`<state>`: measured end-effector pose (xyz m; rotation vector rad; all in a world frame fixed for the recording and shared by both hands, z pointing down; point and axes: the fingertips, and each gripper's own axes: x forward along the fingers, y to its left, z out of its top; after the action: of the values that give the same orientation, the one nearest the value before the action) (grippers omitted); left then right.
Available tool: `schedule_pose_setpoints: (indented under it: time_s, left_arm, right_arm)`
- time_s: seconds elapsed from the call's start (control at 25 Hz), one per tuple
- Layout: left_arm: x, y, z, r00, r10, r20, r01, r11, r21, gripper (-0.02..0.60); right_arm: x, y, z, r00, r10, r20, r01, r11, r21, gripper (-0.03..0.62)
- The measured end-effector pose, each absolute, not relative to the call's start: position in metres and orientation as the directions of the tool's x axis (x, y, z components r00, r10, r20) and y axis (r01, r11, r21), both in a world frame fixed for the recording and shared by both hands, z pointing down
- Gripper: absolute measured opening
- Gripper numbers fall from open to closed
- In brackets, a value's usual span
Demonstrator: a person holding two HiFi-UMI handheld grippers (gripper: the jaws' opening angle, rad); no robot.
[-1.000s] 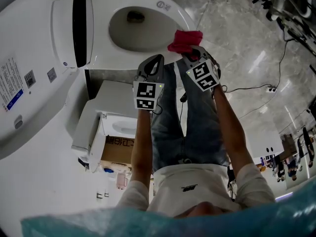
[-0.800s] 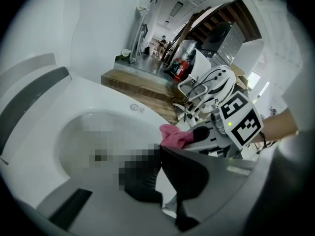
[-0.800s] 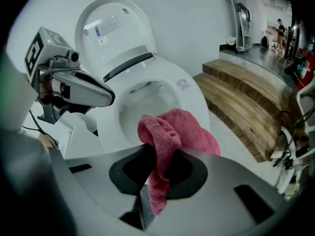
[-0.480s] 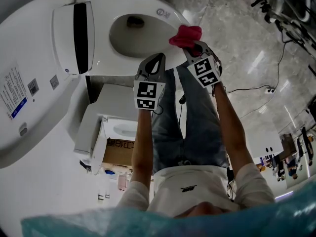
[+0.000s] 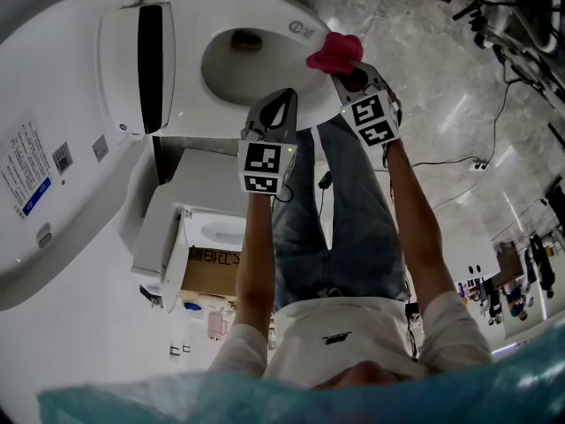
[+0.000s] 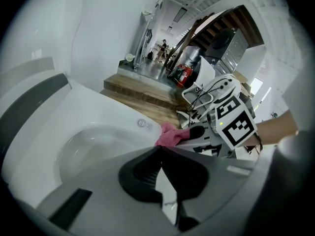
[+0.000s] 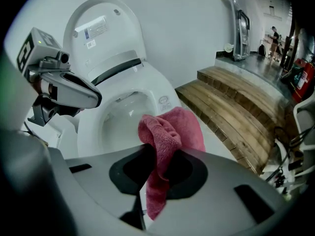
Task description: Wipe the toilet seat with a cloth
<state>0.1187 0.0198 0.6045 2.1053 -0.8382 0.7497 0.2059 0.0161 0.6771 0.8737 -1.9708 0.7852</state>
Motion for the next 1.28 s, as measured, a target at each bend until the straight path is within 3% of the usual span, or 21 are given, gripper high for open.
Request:
schedule_pose_setpoints:
  time_s: [1.28]
  left_arm:
    - [0.028, -0.057, 0.608, 0.534, -0.481, 0.696, -0.844, -0.356, 0.402, 0.006]
  right_arm:
    - [0.142, -0.078, 0.676, -0.382, -0.319, 0.868, -0.758, 0.645, -0.097, 0.050]
